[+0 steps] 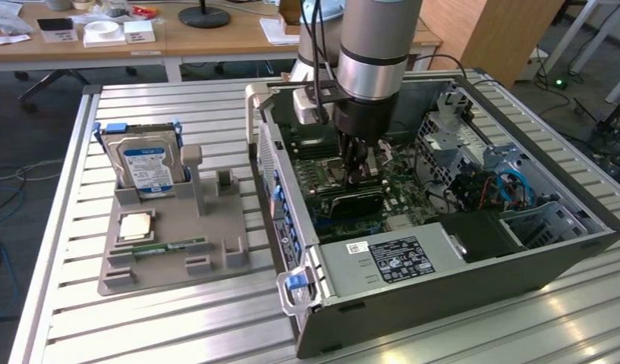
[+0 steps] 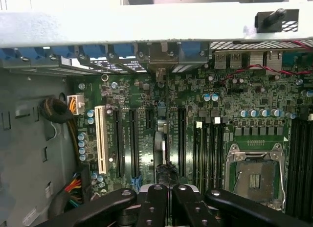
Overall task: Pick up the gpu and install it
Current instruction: 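Press down on the gpu until it lock into place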
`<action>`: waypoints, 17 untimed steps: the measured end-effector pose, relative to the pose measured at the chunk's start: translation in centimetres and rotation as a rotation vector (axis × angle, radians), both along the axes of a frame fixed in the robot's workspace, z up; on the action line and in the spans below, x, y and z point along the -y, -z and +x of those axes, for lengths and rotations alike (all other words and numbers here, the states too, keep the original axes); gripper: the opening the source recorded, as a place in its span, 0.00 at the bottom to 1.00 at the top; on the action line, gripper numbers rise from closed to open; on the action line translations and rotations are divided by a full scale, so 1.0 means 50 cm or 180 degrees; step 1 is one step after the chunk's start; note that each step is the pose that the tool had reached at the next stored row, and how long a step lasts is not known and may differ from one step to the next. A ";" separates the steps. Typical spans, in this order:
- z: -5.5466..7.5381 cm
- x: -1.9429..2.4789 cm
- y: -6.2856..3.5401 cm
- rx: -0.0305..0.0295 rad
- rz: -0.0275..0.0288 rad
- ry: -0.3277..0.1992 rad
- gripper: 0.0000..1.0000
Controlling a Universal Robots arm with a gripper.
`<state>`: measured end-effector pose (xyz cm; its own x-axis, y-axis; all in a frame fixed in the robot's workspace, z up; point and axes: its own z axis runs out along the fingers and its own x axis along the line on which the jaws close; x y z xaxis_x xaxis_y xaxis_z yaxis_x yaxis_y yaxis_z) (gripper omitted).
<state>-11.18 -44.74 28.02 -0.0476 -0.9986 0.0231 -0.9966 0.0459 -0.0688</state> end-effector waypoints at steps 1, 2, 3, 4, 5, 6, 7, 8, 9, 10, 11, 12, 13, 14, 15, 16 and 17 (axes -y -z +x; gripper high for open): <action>0.000 -0.0006 0.002 0.0000 0.0000 0.0000 0.11; 0.000 -0.0008 0.002 0.0000 0.0000 0.0000 0.11; 0.000 -0.0008 0.003 0.0000 0.0000 0.0000 0.11; 0.000 -0.0008 0.003 0.0000 0.0000 0.0000 0.11; 0.000 -0.0008 0.003 0.0000 0.0000 0.0000 0.11; 0.000 -0.0008 0.003 0.0000 0.0000 0.0000 0.11; 0.000 -0.0008 0.003 0.0000 0.0000 0.0000 0.11; 0.000 -0.0008 0.003 0.0000 0.0000 0.0000 0.11; 0.000 -0.0008 0.003 0.0000 0.0000 0.0000 0.11; 0.000 -0.0008 0.003 0.0000 0.0001 0.0000 0.11; 0.000 -0.0008 0.003 0.0000 0.0001 0.0000 0.11; 0.000 -0.0009 0.004 0.0001 0.0002 0.0000 0.11; 0.000 -0.0009 0.006 0.0001 0.0002 0.0000 0.11; 0.000 -0.0009 0.007 0.0000 0.0002 0.0000 0.11; 0.000 -0.0008 0.008 0.0000 0.0001 0.0000 0.11; 0.000 -0.0008 0.009 0.0000 0.0002 0.0000 0.11; 0.000 -0.0008 0.011 0.0000 0.0002 0.0000 0.11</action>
<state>-11.18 -44.69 27.48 -0.0476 -0.9986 0.0225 -0.9966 0.0460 -0.0689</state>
